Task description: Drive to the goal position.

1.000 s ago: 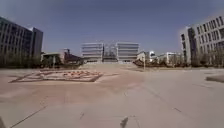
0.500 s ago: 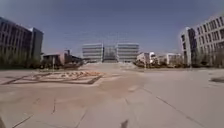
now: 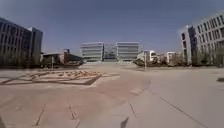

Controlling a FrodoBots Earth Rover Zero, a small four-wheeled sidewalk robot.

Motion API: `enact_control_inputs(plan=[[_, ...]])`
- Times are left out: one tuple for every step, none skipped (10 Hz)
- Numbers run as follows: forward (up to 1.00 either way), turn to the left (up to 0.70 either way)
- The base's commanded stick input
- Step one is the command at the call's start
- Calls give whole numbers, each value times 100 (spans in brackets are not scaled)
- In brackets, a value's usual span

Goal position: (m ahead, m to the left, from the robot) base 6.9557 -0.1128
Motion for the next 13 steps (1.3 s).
enact_control_inputs(plan=[[70, 2], [70, 2], [70, 2], [70, 2], [70, 2], [70, 2], [70, 2], [70, 2], [70, 2], [70, 2], [70, 2], [70, 2], [70, 2]])
